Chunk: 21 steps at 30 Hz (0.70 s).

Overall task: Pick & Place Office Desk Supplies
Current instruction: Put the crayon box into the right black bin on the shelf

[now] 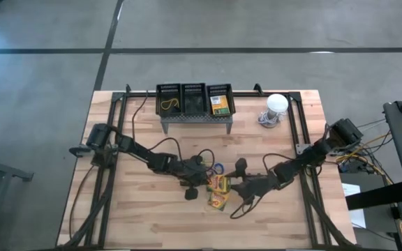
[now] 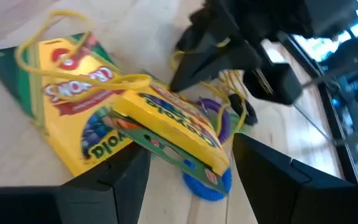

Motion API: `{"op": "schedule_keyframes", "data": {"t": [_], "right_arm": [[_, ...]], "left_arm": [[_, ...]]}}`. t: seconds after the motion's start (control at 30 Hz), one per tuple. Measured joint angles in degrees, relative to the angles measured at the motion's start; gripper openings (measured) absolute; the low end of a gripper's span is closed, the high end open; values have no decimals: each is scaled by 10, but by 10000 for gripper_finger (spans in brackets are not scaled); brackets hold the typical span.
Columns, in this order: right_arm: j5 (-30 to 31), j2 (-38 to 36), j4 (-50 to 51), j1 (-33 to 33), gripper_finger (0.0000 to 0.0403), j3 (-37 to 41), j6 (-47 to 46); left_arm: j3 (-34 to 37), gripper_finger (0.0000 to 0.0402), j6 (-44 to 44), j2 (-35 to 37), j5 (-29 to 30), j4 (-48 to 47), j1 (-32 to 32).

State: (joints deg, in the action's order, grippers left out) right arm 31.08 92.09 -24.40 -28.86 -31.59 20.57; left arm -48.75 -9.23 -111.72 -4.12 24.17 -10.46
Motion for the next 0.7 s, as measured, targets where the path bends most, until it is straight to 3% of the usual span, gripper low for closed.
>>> {"op": "schedule_keyframes", "data": {"t": [0.23, 0.43, 0.7], "right_arm": [[-105, 0, 0, 4, 224, 0, 170], [-108, 0, 0, 24, 214, 0, 176], [-119, 0, 1, 37, 150, 0, 188]], "left_arm": [[0, 6, -3, 0, 0, 2, 1], [0, 6, -8, 0, 0, 6, 2], [0, 6, -13, -1, 0, 19, 2]]}}
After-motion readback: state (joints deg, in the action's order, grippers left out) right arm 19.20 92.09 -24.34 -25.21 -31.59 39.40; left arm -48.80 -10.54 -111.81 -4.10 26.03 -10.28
